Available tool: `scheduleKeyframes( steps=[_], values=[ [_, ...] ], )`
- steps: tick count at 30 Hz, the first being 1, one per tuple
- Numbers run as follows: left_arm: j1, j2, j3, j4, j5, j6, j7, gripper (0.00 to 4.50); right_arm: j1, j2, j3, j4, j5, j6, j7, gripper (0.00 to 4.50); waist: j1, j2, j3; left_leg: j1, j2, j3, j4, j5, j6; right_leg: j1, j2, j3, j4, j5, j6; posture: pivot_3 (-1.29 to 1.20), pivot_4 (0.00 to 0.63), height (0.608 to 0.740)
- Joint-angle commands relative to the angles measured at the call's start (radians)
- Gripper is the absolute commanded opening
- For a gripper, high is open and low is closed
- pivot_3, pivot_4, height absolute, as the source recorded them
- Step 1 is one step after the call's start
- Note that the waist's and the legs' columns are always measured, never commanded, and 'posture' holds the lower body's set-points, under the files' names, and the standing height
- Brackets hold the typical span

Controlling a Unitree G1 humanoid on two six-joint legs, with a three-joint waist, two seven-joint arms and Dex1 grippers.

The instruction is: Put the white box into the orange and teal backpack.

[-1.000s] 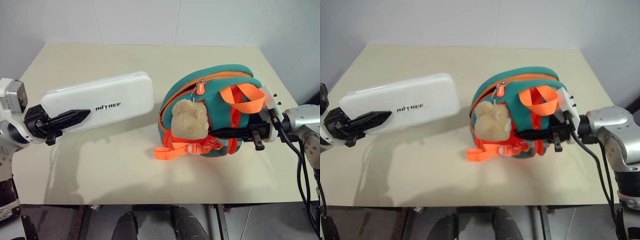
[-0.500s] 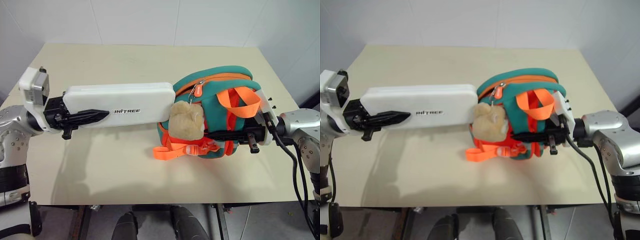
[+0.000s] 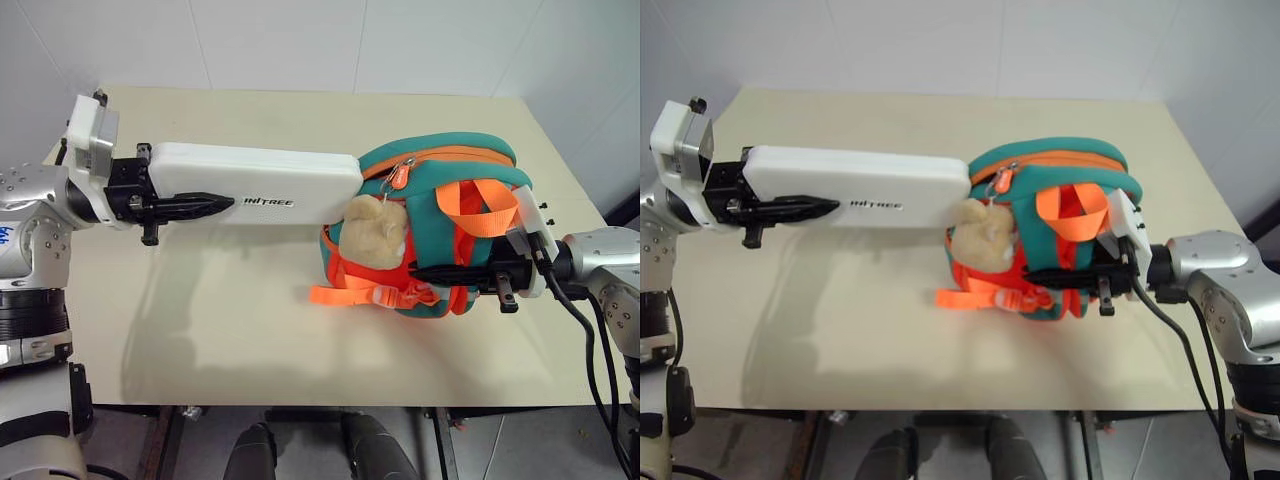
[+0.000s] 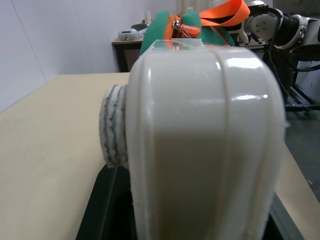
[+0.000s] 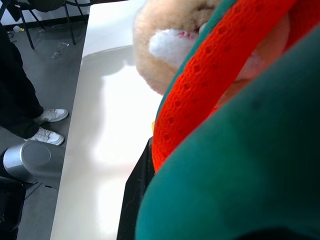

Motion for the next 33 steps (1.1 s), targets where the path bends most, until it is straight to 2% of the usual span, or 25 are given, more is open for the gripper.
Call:
scheduleKeyframes(
  steps=[1, 7, 17, 26, 33],
  values=[
    [-0.033, -0.01, -0.021, -0.005, 0.028, -0.029, 0.005, 1.3, 0.005, 0.003, -0.029, -0.024, 0.01, -0.019, 0.001, 0.0, 0.003, 0.0, 0.0, 0.0, 0.0, 0.0, 0.0, 0.0, 0.0, 0.0, 0.0, 0.0, 0.0, 0.0, 0.0, 0.0, 0.15, 0.74],
    [-0.091, -0.035, -0.024, 0.039, 0.049, -0.043, 0.034, 1.27, 0.015, 0.005, -0.035, -0.032, 0.013, -0.025, 0.001, 0.0, 0.021, 0.0, 0.0, 0.0, 0.0, 0.0, 0.004, 0.0, 0.0, 0.001, 0.0, 0.0, 0.001, 0.001, 0.001, 0.0, 0.15, 0.74],
    [-0.176, -0.044, -0.004, 0.093, 0.034, -0.042, 0.029, 1.27, 0.032, -0.002, -0.044, -0.031, 0.015, -0.032, 0.002, 0.0, 0.018, 0.0, 0.0, -0.001, 0.0, 0.0, 0.008, -0.001, 0.001, 0.002, 0.001, 0.0, 0.001, 0.002, 0.003, 0.0, 0.15, 0.74],
    [-0.143, -0.05, -0.086, 0.084, 0.088, -0.055, -0.044, 1.27, 0.017, 0.004, -0.036, -0.022, 0.01, -0.032, -0.004, 0.0, 0.019, 0.0, 0.0, -0.001, 0.0, 0.0, 0.008, -0.001, 0.001, 0.002, 0.001, 0.0, 0.001, 0.002, 0.003, 0.0, 0.15, 0.74],
    [-0.201, -0.079, -0.179, 0.115, 0.168, -0.087, -0.079, 1.27, 0.001, 0.009, -0.025, -0.013, 0.006, -0.033, -0.004, 0.0, 0.019, 0.0, 0.0, -0.001, 0.0, 0.0, 0.009, -0.001, 0.001, 0.003, 0.001, 0.0, 0.001, 0.002, 0.003, 0.0, 0.15, 0.74]
  ],
)
